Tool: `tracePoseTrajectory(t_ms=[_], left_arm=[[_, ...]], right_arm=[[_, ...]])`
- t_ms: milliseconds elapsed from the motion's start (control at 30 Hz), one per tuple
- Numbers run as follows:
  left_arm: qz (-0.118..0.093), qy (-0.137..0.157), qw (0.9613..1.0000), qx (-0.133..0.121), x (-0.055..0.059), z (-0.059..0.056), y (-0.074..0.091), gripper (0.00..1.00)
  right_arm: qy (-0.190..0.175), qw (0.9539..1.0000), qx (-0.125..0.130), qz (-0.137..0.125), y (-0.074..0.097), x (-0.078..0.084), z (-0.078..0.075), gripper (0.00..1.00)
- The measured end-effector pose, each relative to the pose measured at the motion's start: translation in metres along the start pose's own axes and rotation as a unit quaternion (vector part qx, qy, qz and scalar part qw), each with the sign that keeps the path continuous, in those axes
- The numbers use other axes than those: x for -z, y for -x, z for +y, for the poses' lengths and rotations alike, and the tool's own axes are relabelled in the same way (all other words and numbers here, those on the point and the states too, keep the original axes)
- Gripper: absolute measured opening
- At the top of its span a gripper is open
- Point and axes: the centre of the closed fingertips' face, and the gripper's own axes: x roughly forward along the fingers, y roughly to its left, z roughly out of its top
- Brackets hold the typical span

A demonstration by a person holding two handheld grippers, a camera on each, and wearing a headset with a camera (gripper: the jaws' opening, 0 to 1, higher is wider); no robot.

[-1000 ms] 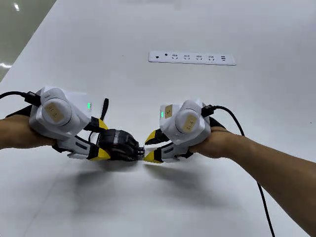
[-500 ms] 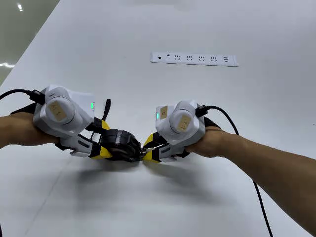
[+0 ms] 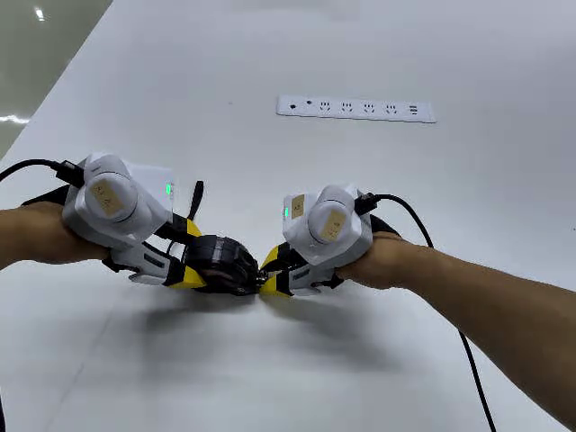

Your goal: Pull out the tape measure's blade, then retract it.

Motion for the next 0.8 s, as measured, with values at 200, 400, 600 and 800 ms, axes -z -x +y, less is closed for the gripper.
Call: tracePoseTrajectory(t_ms=[200,400,600,800], left_arm=[[0.000,0.000,1.0000,-0.001,0.0003,-0.0005,0.0005,0.25],[-0.001,0.003,1.0000,-0.002,0.0006,-0.0004,0.0009,0.25],[-0.001,0.005,1.0000,-0.004,0.0008,0.0000,0.0010,0.25],[0.001,0.006,1.0000,-0.005,0.0011,0.0003,0.0009,0.25]], right_arm=[[-0.002,1.0000,0.002,0.001,0.0003,0.0002,-0.0001,0.10],[-0.007,1.0000,0.005,0.002,0.0004,0.0001,-0.0007,0.10],[-0.005,1.0000,0.006,0.003,0.0007,0.0003,-0.0015,0.10],[0.000,1.0000,0.007,0.006,0.0012,0.0004,-0.0021,0.10]])
